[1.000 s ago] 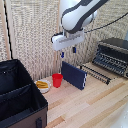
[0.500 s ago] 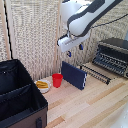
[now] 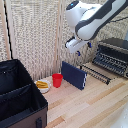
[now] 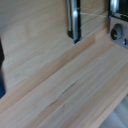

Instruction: With care, position your gripper close to the oven tray handle. Make sure to grip the handle tightly. Delicately and attentively pull the tray out from the oven.

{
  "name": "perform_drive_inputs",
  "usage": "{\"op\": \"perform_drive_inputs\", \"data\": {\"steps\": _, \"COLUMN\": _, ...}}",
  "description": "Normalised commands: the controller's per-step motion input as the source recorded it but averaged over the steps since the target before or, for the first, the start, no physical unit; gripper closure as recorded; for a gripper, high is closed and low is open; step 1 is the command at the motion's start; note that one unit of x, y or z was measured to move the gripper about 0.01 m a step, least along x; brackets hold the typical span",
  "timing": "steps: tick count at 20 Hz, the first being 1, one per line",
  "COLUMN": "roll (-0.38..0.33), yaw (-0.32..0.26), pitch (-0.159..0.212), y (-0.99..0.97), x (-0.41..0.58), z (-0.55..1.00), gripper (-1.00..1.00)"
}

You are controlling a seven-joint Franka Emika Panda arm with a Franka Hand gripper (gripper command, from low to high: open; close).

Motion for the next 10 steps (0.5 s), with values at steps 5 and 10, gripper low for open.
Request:
{"op": "perform_drive_inputs", "data": {"steps": 5, "roll": -0.272, "yaw": 0.082, "pitch": -0.030, "y": -0.56, "x": 0.000, "z": -0.02, "gripper": -1.00}}
{"op": "perform_drive_inputs", "data": {"steps": 10, "roll": -0.229, "yaw": 0.090, "pitch": -0.003, "y": -0.62, "x": 0.057, "z": -0.13, "gripper": -1.00}}
